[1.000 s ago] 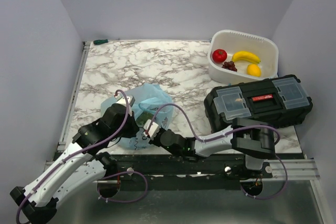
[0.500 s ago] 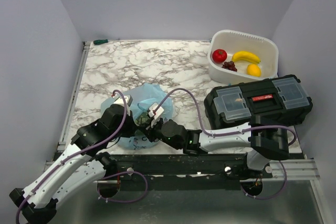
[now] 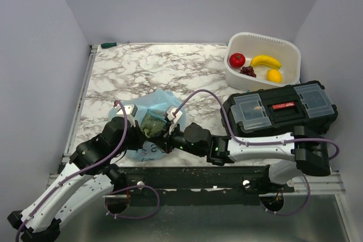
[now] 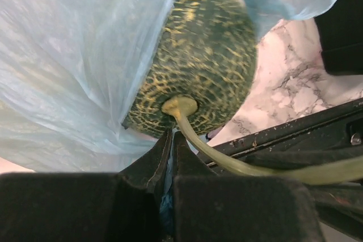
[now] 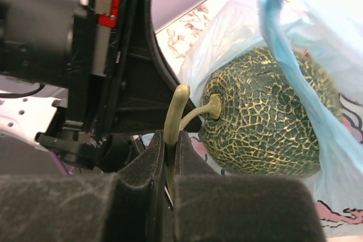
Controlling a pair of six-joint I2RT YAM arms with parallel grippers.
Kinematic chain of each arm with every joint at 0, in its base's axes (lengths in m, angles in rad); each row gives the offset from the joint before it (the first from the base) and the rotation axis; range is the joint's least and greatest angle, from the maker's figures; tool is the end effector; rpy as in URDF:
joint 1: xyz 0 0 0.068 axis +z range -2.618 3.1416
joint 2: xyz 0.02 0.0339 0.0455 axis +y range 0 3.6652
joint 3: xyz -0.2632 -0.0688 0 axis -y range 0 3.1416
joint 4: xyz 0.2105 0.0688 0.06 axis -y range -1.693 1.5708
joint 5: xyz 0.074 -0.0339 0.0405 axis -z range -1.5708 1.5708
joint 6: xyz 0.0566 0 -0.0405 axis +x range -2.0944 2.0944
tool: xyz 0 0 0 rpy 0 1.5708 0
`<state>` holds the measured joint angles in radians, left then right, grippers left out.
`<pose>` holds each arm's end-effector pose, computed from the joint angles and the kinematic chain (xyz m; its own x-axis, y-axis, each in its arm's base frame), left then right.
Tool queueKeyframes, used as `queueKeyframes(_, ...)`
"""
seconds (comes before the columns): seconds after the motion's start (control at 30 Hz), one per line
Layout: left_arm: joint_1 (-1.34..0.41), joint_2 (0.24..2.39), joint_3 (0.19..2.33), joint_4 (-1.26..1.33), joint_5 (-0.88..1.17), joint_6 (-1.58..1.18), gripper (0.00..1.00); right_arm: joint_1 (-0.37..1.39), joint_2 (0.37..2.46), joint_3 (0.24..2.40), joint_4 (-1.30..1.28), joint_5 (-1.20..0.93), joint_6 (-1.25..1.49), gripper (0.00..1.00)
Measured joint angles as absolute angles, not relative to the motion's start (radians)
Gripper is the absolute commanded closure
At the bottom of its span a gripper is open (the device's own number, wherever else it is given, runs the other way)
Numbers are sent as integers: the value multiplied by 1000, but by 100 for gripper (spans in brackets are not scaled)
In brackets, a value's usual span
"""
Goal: Take the fake fruits out of the plastic bag
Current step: Take out the fake fruit from the plastic bag.
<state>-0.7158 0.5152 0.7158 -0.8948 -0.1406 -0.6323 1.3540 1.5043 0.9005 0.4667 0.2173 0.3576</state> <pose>0.0695 -0.0499 0.2607 -0.7254 -0.1447 -0.6730 0.1733 0.9078 -0.3819 0.0846 0.3274 0.2883 -0.3453 0.0215 -0.9383 -0.8400 0.4389 0.3191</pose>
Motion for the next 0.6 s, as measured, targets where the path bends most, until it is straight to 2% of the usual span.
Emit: queueKeyframes(0.6,-716,486,716,-908,-208,-657,100,1361,1303,900,289,127,328,99)
